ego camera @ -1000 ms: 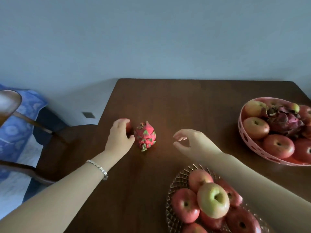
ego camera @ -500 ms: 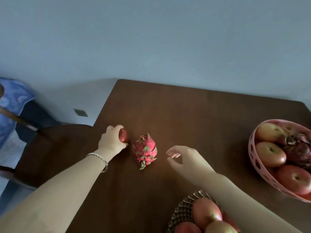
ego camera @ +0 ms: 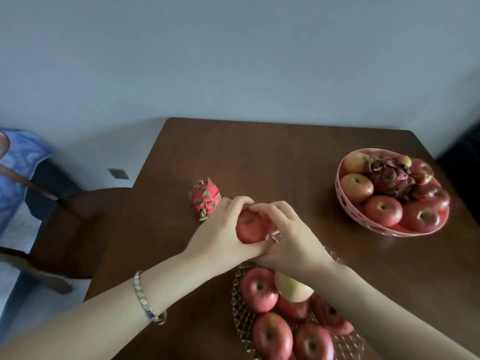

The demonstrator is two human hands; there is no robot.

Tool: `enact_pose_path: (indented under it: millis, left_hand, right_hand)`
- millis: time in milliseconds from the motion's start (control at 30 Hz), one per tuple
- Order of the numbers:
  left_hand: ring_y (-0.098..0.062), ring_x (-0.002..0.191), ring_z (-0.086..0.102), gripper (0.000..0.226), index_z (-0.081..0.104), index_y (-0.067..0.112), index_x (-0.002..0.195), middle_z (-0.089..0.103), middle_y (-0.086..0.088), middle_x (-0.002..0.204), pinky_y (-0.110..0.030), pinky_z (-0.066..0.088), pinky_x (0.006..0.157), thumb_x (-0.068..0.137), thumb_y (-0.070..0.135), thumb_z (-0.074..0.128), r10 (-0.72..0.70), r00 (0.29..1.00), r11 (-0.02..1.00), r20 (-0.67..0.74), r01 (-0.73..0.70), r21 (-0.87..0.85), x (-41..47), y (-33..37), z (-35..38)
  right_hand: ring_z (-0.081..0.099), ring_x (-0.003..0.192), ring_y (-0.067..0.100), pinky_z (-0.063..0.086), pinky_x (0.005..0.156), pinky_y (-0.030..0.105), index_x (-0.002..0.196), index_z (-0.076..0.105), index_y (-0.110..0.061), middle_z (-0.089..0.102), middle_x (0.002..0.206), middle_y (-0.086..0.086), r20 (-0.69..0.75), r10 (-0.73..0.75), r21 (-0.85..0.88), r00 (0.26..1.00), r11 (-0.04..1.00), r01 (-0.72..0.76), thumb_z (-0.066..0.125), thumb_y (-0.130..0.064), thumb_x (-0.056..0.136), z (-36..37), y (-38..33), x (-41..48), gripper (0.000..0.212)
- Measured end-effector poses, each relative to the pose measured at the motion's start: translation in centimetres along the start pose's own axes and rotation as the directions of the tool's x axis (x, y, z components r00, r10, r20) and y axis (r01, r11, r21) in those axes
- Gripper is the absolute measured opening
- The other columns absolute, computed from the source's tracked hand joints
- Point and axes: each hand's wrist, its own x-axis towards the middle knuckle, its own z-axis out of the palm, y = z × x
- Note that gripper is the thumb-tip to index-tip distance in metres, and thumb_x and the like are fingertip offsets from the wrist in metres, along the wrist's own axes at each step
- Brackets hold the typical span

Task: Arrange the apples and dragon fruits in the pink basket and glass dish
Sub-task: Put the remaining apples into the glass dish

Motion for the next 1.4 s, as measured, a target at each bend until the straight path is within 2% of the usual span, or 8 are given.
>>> enact_pose_path:
  millis: [100, 300, 500, 700, 933, 1033, 1167, 1400]
  left_hand:
    - [-0.004, 0.109, 0.053, 0.065, 0.032, 0.038, 0.133, 0.044, 0.015, 0.127, -0.029, 0.047, 0.096, 0.078, 0.052, 0.062, 0.022, 0.992, 0.995, 0.123, -0.010, -0.098, -2.3, 0.5, 2.6]
    - [-0.003, 0.109, 0.053, 0.041, 0.043, 0.031, 0.129, 0.048, 0.012, 0.125, -0.024, 0.047, 0.096, 0.090, 0.041, 0.052, -0.013, 0.990, 0.993, 0.141, 0.029, -0.115, -5.6, -0.5, 7.5]
    - [0.003, 0.117, 0.046, 0.031, 0.051, 0.029, 0.127, 0.049, 0.016, 0.121, -0.003, 0.035, 0.094, 0.097, 0.026, 0.042, 0.011, 0.992, 0.986, 0.123, 0.010, -0.165, -6.5, -0.4, 9.7]
    - [-0.008, 0.125, 0.043, 0.041, 0.044, 0.037, 0.133, 0.042, 0.009, 0.137, -0.032, 0.040, 0.106, 0.093, 0.032, 0.052, 0.030, 0.977, 0.999, 0.209, -0.022, -0.042, -5.1, 0.2, 10.8]
    - [-0.015, 0.116, 0.050, 0.042, 0.048, 0.038, 0.125, 0.050, 0.003, 0.129, -0.036, 0.042, 0.102, 0.086, 0.030, 0.061, -0.029, 0.982, 0.999, 0.186, 0.032, -0.015, -3.2, 0.9, 11.2]
    - [-0.015, 0.115, 0.050, 0.043, 0.048, 0.038, 0.125, 0.049, 0.003, 0.128, -0.036, 0.042, 0.102, 0.085, 0.027, 0.062, -0.021, 0.982, 0.999, 0.188, 0.027, -0.030, -3.0, 0.7, 11.2]
    - [-0.013, 0.117, 0.048, 0.044, 0.048, 0.035, 0.127, 0.046, 0.003, 0.127, -0.028, 0.039, 0.101, 0.086, 0.026, 0.062, -0.002, 0.983, 0.999, 0.183, 0.011, -0.049, -3.4, 0.3, 11.5]
    - [-0.013, 0.111, 0.051, 0.042, 0.054, 0.032, 0.116, 0.048, 0.010, 0.113, -0.026, 0.042, 0.096, 0.079, 0.020, 0.070, 0.007, 0.994, 0.991, 0.106, 0.007, -0.130, -3.6, 0.0, 11.9]
  right_hand:
    - [0.055, 0.094, 0.005, 0.051, 0.083, 0.020, 0.120, 0.051, -0.038, 0.046, 0.112, -0.013, -0.044, 0.051, -0.019, 0.998, 0.998, -0.052, 0.079, -0.034, 0.058, -1.7, 1.5, -5.4, 0.068]
    - [0.046, 0.106, -0.014, 0.038, 0.084, 0.000, 0.114, 0.044, -0.046, 0.037, 0.122, -0.035, -0.108, 0.100, 0.041, 0.989, 0.995, -0.096, 0.072, -0.049, 0.055, -0.6, 3.8, -13.4, 0.065]
    - [0.050, 0.111, -0.005, 0.046, 0.086, 0.012, 0.118, 0.046, -0.042, 0.046, 0.123, -0.020, -0.145, 0.052, 0.100, 0.988, 0.994, -0.037, 0.074, -0.037, 0.059, 1.3, 5.3, -15.4, 0.065]
    - [0.043, 0.116, -0.009, 0.039, 0.095, 0.008, 0.121, 0.048, -0.035, 0.053, 0.119, -0.006, -0.058, 0.015, 0.054, 0.998, 0.998, -0.012, 0.074, -0.029, 0.061, 2.4, 7.1, -16.7, 0.066]
    - [0.038, 0.106, -0.018, 0.036, 0.083, -0.002, 0.124, 0.050, -0.041, 0.032, 0.116, -0.026, 0.097, 0.081, 0.032, 0.992, 0.996, -0.084, 0.074, -0.028, 0.065, 2.3, 7.9, -15.6, 0.065]
    - [0.046, 0.102, -0.009, 0.045, 0.082, 0.012, 0.124, 0.046, -0.047, 0.036, 0.115, -0.021, 0.130, 0.101, 0.007, 0.986, 0.995, -0.103, 0.073, -0.035, 0.064, 2.0, 8.1, -15.5, 0.066]
    - [0.047, 0.104, -0.008, 0.037, 0.086, 0.005, 0.119, 0.046, -0.051, 0.042, 0.116, -0.025, 0.216, 0.170, 0.067, 0.961, 0.980, -0.188, 0.078, -0.045, 0.064, 1.0, 7.7, -15.2, 0.064]
    - [0.055, 0.105, 0.005, 0.044, 0.091, 0.018, 0.120, 0.050, -0.031, 0.056, 0.112, -0.012, 0.182, 0.267, 0.078, 0.946, 0.955, -0.285, 0.079, -0.036, 0.063, 1.0, 7.4, -15.3, 0.064]
